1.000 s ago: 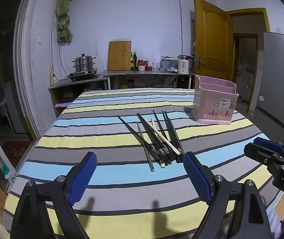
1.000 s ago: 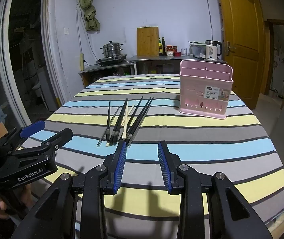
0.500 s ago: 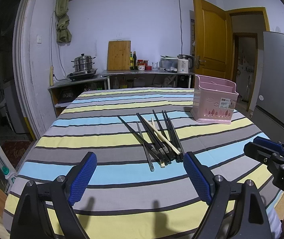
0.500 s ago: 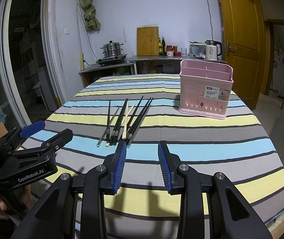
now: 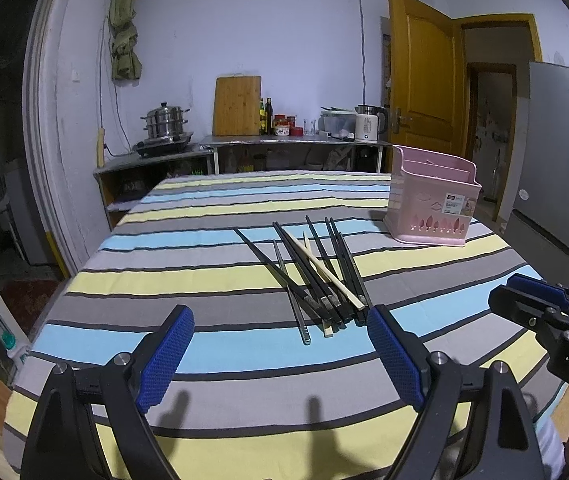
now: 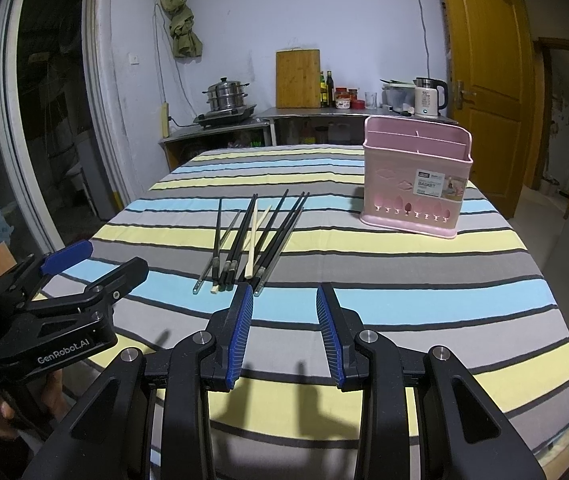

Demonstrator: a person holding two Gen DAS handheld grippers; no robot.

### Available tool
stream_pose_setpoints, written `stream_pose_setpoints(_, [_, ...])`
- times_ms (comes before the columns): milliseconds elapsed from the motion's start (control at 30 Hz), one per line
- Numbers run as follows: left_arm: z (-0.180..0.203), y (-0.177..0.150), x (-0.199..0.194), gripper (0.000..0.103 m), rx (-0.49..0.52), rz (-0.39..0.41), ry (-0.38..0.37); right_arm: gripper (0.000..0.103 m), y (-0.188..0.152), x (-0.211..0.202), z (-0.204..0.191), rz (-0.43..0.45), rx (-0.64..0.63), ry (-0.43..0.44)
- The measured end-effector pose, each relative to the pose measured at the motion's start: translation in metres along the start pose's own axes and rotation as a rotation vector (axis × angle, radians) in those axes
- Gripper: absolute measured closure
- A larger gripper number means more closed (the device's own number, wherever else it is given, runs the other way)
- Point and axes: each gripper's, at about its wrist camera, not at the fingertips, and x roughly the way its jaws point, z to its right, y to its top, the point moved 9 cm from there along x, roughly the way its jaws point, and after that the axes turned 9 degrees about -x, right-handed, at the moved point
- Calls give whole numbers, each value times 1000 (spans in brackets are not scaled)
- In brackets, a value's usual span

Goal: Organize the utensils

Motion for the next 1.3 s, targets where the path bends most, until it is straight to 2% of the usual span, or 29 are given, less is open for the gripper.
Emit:
stream_pose_setpoints(133, [-4,2,18,14,-28,-40,-24,69,5,8,1,-4,-3,11])
stream_pose_setpoints(367, [-19,15,55,15,-66,-115,-21,69,21,29,3,-22,8,42])
stream_pose_setpoints(433, [-23,18,69,23,-74,-148,-10,69,25,37,4,-33,10,48])
stream_pose_setpoints(533, [-33,24,95,30,-104,-206,-1,69,31,52,6,-55,13,56])
stream_pose_setpoints(700, [-41,32,130,34,-144,-274,-4,69,41,77,9,-82,18,82])
stream_pose_setpoints(867, [-47,36,171,44,-177,-340,-3,69,52,107,6,-119,13,127])
stream_pose_setpoints(933, [-50,35,184,53,-186,-364,6,69,53,120,4,-137,7,138])
stream_pose_setpoints(1033, [-54,34,205,60,-202,-407,16,69,55,142,3,-177,9,156])
stream_pose_setpoints(1100, [-55,35,214,66,-209,-421,14,69,56,156,4,-201,17,163])
stream_pose_setpoints(1200, [-54,39,222,69,-208,-419,16,70,58,175,11,-225,48,167])
stream_pose_setpoints(1300, [-53,42,228,73,-210,-418,13,76,60,189,19,-246,80,162])
